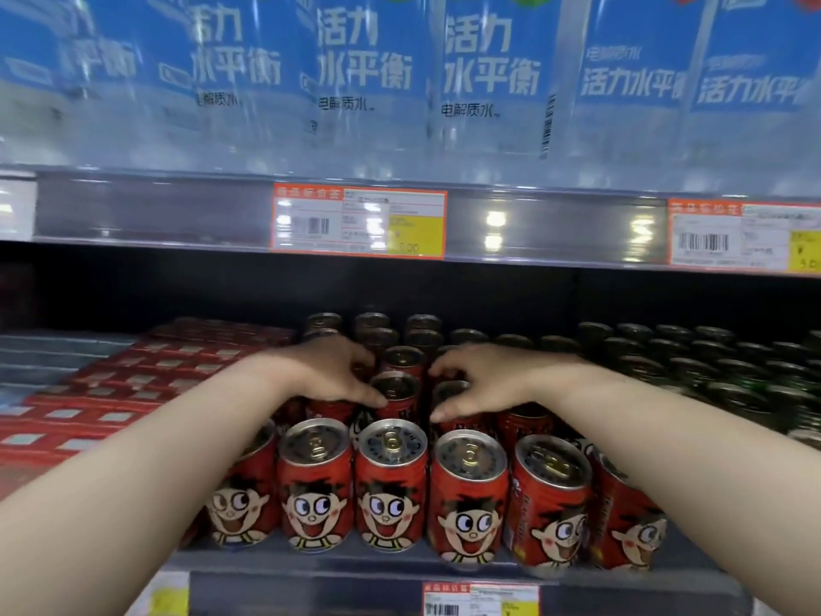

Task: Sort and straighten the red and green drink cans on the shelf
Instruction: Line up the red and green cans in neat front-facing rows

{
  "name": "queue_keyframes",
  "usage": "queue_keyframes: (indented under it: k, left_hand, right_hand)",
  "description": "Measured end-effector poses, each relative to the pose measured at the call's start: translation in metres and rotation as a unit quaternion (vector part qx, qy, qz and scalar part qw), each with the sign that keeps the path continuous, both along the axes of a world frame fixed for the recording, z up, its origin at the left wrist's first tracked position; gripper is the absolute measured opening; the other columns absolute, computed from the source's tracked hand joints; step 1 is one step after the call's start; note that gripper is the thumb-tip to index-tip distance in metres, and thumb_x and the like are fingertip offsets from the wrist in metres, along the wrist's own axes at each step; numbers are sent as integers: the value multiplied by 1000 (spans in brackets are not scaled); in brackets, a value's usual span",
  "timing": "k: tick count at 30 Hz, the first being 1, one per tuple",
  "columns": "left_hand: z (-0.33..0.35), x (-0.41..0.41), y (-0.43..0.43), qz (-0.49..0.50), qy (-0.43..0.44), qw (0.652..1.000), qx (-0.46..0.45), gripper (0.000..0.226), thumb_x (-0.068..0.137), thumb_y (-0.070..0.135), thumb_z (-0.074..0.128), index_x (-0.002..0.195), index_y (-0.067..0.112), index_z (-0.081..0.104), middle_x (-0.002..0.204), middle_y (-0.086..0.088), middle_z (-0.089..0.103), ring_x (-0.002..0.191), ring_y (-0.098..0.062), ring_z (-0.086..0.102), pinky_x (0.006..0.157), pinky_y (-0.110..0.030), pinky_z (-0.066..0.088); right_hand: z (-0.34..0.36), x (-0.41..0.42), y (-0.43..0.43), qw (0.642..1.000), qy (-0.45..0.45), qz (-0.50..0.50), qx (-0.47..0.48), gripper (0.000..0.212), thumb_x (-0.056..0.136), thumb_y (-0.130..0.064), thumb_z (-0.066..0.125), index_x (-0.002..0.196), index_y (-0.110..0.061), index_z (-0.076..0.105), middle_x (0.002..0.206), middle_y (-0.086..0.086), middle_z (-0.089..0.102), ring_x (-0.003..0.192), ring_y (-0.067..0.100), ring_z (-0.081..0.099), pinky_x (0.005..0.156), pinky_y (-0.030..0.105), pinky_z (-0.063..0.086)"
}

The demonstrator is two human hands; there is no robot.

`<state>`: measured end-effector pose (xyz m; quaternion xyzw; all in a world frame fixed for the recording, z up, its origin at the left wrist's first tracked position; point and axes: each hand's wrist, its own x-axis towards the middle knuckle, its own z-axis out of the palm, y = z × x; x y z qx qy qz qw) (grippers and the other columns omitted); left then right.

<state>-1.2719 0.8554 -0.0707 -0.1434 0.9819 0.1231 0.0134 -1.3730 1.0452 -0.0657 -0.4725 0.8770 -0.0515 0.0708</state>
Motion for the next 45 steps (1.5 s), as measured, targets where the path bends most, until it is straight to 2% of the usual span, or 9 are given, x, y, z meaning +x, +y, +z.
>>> queue_keyframes:
  k: [5, 9, 14, 20, 24, 27, 36, 39, 45]
  left_hand:
    - [-14, -9, 5, -19, 20, 998, -51, 80, 64, 71, 61, 129, 27, 52, 139, -4, 42, 129, -25, 37, 106, -40, 35]
    - [-13, -7, 2, -29, 23, 999, -11, 60, 65, 64, 68, 113, 29, 62, 133, 0, 40, 129, -22, 34, 107, -37, 32]
    - [-12, -2, 6, -48, 38, 998, 18, 56, 71, 59, 67, 117, 28, 62, 136, 2, 39, 131, -19, 35, 103, -26, 28]
    - [7, 20, -17, 35, 76, 995, 50, 47, 81, 52, 60, 116, 21, 62, 123, 1, 60, 110, -16, 54, 89, -22, 38]
    - [4, 29, -27, 51, 0, 999, 3, 64, 71, 54, 70, 123, 18, 58, 126, -2, 60, 112, -19, 55, 94, -25, 42]
    - [-5, 28, -23, 67, 5, 998, -20, 76, 67, 60, 70, 131, 24, 51, 139, -4, 49, 127, -24, 43, 103, -30, 37]
    - [-3, 26, -25, 54, 10, 998, 9, 74, 72, 64, 62, 131, 21, 50, 139, -2, 48, 125, -22, 46, 101, -30, 39]
    - [-1, 19, -32, 61, 83, 994, 21, 59, 83, 49, 60, 130, 16, 51, 136, -5, 51, 124, -22, 48, 102, -28, 37]
    - [4, 11, -62, 98, 54, 991, -71, 41, 88, 27, 56, 127, 12, 55, 134, -13, 52, 120, -28, 51, 96, -29, 41]
  right_hand:
    - [-3, 3, -7, 999, 6, -19, 34, 74, 75, -48, 69, 139, -25, 39, 148, -1, 35, 132, 20, 38, 105, 28, 36]
    - [-5, 8, -5, 999, 15, -25, 18, 76, 75, -46, 70, 140, -24, 37, 148, -1, 36, 131, 20, 40, 106, 31, 37]
    - [-4, 10, -4, 999, 5, -29, 26, 73, 77, -46, 68, 140, -27, 36, 149, -2, 34, 133, 20, 38, 106, 29, 36]
    - [0, 13, -13, 1000, -9, -29, -4, 69, 80, -55, 60, 139, -26, 39, 149, -2, 34, 134, 19, 36, 109, 32, 33]
    - [-5, 24, -29, 1000, -8, -11, -16, 69, 81, -53, 60, 140, -24, 37, 146, 2, 39, 131, 21, 41, 103, 28, 36]
    - [-5, 29, -37, 1000, -24, -5, -16, 68, 83, -50, 59, 141, -22, 35, 147, 2, 39, 131, 21, 40, 100, 27, 34]
    - [1, 20, -30, 999, -33, -15, -39, 58, 86, -52, 53, 136, -23, 45, 143, -1, 44, 129, 18, 43, 100, 26, 34]
    - [12, 3, -6, 993, 8, -59, -100, 41, 92, -39, 50, 129, -19, 53, 138, 2, 50, 124, 18, 47, 99, 25, 34]
    - [13, -31, 46, 986, 51, -152, -53, 34, 93, -28, 51, 126, -17, 55, 135, 4, 51, 120, 20, 49, 97, 26, 36]
